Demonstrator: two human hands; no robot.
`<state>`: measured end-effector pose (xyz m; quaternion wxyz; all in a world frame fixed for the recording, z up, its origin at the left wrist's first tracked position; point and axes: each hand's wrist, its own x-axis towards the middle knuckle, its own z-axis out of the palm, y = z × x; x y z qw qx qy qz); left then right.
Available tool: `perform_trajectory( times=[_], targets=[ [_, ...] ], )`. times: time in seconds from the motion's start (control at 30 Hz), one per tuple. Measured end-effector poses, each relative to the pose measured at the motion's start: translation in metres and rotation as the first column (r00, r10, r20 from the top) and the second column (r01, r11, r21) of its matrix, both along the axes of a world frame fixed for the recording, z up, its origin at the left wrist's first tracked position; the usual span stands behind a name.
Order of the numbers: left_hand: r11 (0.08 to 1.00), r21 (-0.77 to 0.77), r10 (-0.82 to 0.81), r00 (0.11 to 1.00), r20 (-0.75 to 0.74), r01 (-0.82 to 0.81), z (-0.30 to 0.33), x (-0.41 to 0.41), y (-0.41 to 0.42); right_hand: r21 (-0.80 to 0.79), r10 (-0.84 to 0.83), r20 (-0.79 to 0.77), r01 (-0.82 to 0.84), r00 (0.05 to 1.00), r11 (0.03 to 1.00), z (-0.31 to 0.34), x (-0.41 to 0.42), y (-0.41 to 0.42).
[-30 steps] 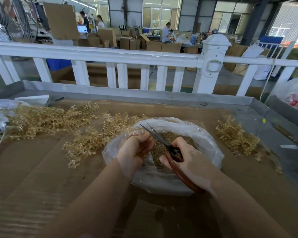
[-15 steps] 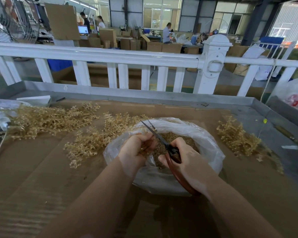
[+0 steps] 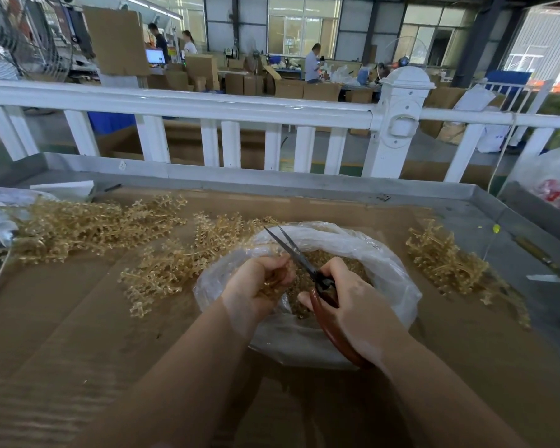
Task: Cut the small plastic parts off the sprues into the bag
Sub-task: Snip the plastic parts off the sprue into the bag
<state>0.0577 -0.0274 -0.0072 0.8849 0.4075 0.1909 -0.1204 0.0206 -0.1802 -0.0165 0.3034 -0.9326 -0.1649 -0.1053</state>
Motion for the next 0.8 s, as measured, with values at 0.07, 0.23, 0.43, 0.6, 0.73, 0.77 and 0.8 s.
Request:
perform_trajectory(
  times=[0.07,0.23,0.43,0.6,0.73,0.77,0.8],
  targets=[
    [1.0,-0.011,0.004,1.0,-0.008,-0.004,0.0,0.0,0.0,-0.004,0.01,0.033,-0.01,0.999,1.0,-0.001,0.0,-0.001],
    [0.999,-0.017,-0.039,0.999,-0.007,0.039,-0.001,0.0,0.004,-0.054,0.035,0.09,-0.03,0.995,0.998,-0.003,0.003,-0.005],
    [0.996,0.076,-0.041,0.999,0.019,0.04,-0.007,0.0,0.003,-0.061,0.043,0.091,-0.037,0.995,0.997,-0.006,0.001,-0.008],
    [0.999,0.024,0.039,0.999,0.033,-0.04,-0.012,0.0,0.002,-0.045,0.041,0.094,-0.037,0.995,0.998,-0.006,0.0,-0.009],
    [0.995,0.052,0.079,0.996,0.035,-0.081,-0.014,0.001,0.0,-0.048,0.036,0.069,-0.033,0.997,0.998,-0.007,0.0,-0.008],
    [0.994,0.055,0.087,0.995,0.038,-0.09,-0.015,0.002,0.0,-0.047,0.035,0.063,-0.032,0.997,0.998,-0.007,0.0,-0.008],
    [0.994,0.05,0.095,0.995,0.043,-0.097,-0.016,0.002,0.001,-0.046,0.035,0.059,-0.032,0.998,0.998,-0.007,-0.001,-0.008]
  ],
)
